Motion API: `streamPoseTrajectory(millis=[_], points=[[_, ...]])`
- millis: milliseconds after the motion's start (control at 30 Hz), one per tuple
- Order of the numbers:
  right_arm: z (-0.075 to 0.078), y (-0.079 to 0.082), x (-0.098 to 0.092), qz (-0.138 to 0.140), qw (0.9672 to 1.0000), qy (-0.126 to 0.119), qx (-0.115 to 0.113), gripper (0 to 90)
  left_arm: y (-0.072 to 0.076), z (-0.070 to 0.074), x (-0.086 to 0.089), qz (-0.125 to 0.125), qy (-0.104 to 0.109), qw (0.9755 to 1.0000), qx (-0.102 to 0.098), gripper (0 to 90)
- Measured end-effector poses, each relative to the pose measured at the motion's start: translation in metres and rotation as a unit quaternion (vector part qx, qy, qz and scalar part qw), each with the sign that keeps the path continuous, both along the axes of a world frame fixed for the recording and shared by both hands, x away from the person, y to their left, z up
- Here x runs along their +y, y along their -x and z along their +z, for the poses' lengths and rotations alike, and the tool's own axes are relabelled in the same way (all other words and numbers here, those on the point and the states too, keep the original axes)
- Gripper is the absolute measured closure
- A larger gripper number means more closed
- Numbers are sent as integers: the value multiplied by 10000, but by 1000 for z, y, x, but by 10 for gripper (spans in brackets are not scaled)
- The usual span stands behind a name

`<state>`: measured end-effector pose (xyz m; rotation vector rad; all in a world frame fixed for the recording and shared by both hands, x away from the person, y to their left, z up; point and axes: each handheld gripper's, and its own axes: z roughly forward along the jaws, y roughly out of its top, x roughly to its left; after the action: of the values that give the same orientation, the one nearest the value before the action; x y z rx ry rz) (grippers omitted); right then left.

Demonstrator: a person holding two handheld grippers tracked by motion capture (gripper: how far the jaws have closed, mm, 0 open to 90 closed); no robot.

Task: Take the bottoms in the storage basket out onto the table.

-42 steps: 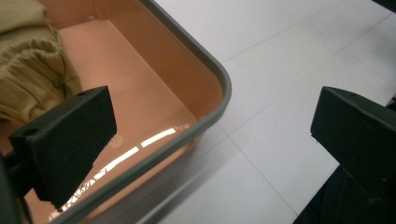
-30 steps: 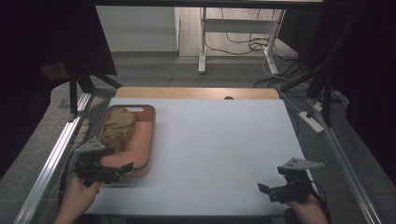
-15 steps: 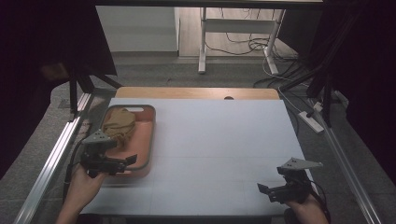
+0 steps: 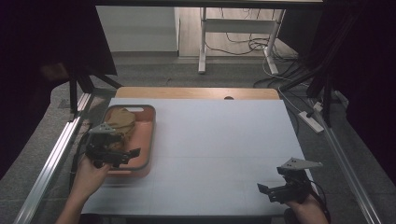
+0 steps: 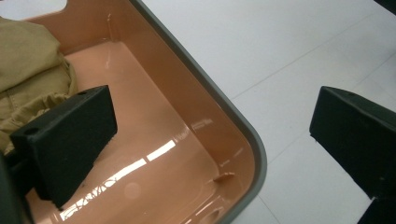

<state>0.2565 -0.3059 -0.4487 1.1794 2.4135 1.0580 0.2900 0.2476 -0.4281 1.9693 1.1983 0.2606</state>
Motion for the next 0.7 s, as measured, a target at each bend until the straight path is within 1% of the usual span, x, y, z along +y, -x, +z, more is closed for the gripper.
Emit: streamPoseTrajectory(millis=[100, 167, 200, 300, 333, 367, 433, 533, 567, 700], points=[[0, 0, 0, 0, 10000, 1, 0, 0, -5, 0, 1, 16, 75, 10000, 30, 0], [0, 0, 0, -2, 10000, 1, 0, 0, -8, 0, 2, 25, 71, 10000, 53, 0], [0, 0, 0, -3, 10000, 4, 2, 0, -10, 0, 3, 68, 78, 9999, 17, 0], [0, 0, 0, -1, 10000, 7, 4, 0, -13, 1, 4, 65, 86, 9999, -1, 0], [0, 0, 0, -7, 10000, -5, 5, 0, -15, 2, 5, 91, 75, 9999, -65, 0], [0, 0, 0, -6, 10000, -4, 9, 0, -15, 2, 5, 91, 75, 9999, -65, 0], [0, 0, 0, -5, 10000, -2, 9, 0, -17, 3, 6, 112, 62, 9999, -74, 0], [0, 0, 0, -4, 10000, 3, 9, 0, -24, 4, 7, 139, -113, 9998, -103, 0], [0, 0, 0, -5, 10000, 5, 8, 0, -24, 4, 7, 139, -113, 9998, -103, 0], [0, 0, 0, -8, 10000, 5, 16, 0, -36, 3, 6, 22, -123, 9999, 35, 0]])
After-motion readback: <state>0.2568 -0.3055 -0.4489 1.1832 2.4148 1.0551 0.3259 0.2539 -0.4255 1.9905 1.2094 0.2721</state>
